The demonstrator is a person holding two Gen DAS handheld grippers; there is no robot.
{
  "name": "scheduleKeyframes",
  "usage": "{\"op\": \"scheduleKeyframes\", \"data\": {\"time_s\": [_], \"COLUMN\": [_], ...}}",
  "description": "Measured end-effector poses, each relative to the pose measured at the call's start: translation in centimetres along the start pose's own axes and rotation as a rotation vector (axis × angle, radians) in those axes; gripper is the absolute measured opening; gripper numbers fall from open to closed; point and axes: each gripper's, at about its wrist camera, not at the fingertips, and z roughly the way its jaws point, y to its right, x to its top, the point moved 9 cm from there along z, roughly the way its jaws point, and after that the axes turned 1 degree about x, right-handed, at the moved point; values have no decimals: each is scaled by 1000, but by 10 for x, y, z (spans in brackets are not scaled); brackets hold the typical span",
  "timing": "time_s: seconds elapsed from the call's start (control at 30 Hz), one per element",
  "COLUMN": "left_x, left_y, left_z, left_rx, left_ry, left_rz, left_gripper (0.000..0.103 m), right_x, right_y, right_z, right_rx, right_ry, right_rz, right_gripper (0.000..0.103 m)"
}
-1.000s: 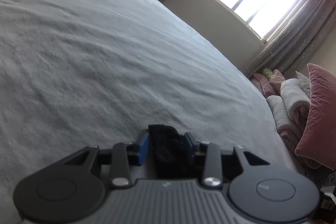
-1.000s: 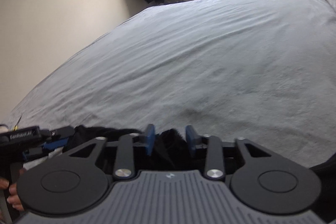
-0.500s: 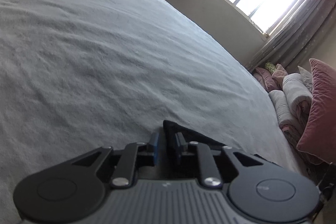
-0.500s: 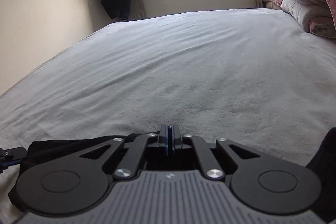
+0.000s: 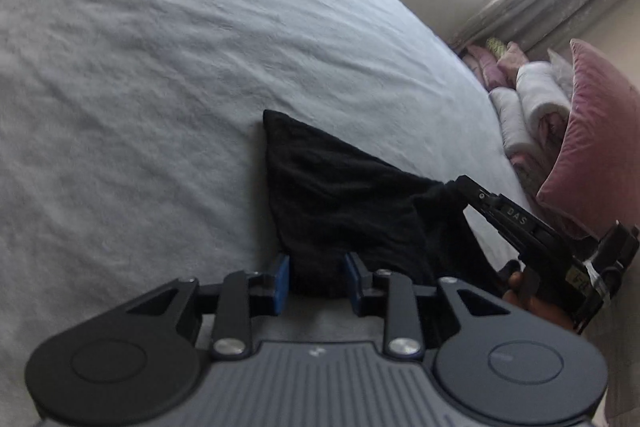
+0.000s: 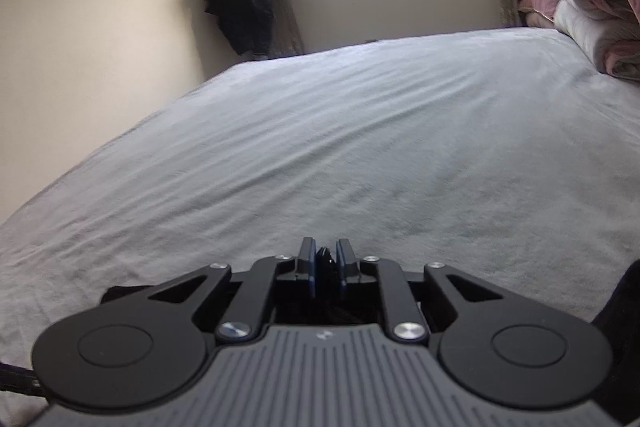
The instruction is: Fold clothes
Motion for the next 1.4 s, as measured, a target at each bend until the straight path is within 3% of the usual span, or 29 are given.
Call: {"op": "scheduleKeyframes", "data": {"time_s": [0.07,0.1,0.23,0.4,0.57,0.67,0.9,1.07,1.13,1.2,1.4], "left_x": [-1,0,6,19,23,24,17,16,16,15,15], "left_y": [-5,-9,-21,-22,-31,-35,-46,-48,-46,-42,-35], "left_z": [0,3,3,-12,-19,-23,-12,-9,-10,-12,-9], "left_rx": [-37,-36,-89,-82,-87,-123,-122,-137,-143,-147,-105], "left_ry": [28,26,45,110,112,87,40,26,17,8,40], "left_rz": [-19,-25,-88,-70,-79,-72,-91,-107,-91,-59,34], "left_gripper": [19,2,2,1,1,2,2,3,8,11,2], "right_x": [2,2,-2,-7,-24,-28,-13,-35,-46,-55,-40], "right_y": [-9,-14,-39,-79,-130,-147,-176,-175,-175,-176,-177], "right_z": [-4,-4,-8,-29,-59,-61,23,66,69,67,61], "right_rx": [32,47,135,193,226,199,276,222,224,245,237], "right_ry": [10,6,-34,-104,-172,-171,-250,-373,-397,-398,-284], "right_rz": [-8,-6,-2,-62,-258,-367,-493,-558,-570,-577,-522], "right_gripper": [39,40,40,40,40,40,40,40,30,4,0]}}
